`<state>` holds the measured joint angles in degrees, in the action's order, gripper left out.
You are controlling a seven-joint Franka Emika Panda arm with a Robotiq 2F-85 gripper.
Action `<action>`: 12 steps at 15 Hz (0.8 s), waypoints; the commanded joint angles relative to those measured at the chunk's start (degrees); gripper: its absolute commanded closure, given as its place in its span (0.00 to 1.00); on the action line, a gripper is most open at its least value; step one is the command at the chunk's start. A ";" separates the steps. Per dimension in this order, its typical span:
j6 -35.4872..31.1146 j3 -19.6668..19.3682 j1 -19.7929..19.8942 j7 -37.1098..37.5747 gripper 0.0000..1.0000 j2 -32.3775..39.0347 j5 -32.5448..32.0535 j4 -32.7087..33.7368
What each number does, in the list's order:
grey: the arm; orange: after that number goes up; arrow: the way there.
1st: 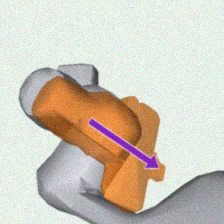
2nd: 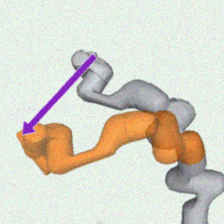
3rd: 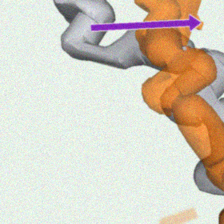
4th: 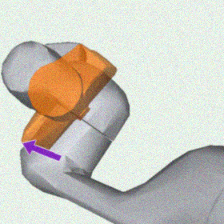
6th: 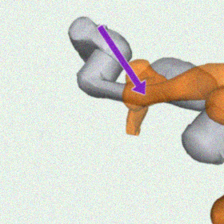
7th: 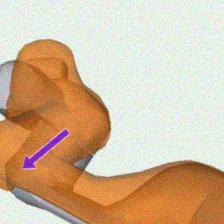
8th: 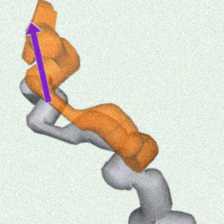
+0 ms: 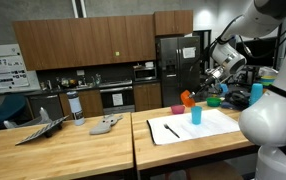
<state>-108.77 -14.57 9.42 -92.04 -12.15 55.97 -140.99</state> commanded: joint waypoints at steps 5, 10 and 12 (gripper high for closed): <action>2.93 -1.21 2.28 -2.01 0.99 -0.25 0.41 0.55; 4.45 -1.95 2.89 -3.05 0.99 0.46 0.83 1.14; 5.42 -2.21 2.96 -3.56 0.99 0.86 1.13 1.52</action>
<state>-105.85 -16.36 11.66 -94.10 -12.13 55.97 -140.82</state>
